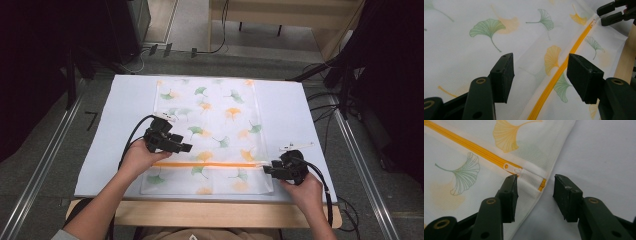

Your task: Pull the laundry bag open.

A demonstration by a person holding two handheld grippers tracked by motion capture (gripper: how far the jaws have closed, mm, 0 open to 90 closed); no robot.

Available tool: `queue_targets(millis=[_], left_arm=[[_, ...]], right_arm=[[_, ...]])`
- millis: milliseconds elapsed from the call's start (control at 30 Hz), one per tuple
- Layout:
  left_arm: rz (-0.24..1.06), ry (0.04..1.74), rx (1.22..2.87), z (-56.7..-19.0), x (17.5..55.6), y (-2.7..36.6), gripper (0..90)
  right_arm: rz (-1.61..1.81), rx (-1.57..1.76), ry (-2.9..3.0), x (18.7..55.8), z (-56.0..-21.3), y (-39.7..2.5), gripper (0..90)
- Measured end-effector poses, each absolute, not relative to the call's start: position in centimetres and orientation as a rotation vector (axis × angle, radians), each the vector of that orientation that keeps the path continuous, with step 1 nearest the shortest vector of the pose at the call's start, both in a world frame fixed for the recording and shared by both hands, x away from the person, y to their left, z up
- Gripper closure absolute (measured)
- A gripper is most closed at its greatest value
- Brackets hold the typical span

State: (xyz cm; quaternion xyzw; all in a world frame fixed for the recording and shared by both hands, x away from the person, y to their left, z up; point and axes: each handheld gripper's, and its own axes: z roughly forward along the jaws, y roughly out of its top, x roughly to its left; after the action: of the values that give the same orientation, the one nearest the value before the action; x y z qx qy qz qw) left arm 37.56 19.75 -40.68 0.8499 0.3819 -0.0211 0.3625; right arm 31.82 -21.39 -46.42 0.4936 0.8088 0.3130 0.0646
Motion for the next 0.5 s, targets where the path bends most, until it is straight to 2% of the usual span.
queue_targets(millis=[167,367,500], left_arm=[[-0.053,0.988,2.188,-40.7,37.6,19.7,39.3],[-0.056,0.980,2.195,-40.8,37.6,19.6,39.4],[-0.055,0.986,2.192,-40.8,37.5,19.5,39.5]], right_arm=[[0.929,1.468,2.436,31.9,-46.6,-20.8,55.9],[0.885,1.447,2.407,31.8,-46.6,-20.4,66.6],[0.850,1.423,2.406,31.7,-46.6,-20.1,69.3]])
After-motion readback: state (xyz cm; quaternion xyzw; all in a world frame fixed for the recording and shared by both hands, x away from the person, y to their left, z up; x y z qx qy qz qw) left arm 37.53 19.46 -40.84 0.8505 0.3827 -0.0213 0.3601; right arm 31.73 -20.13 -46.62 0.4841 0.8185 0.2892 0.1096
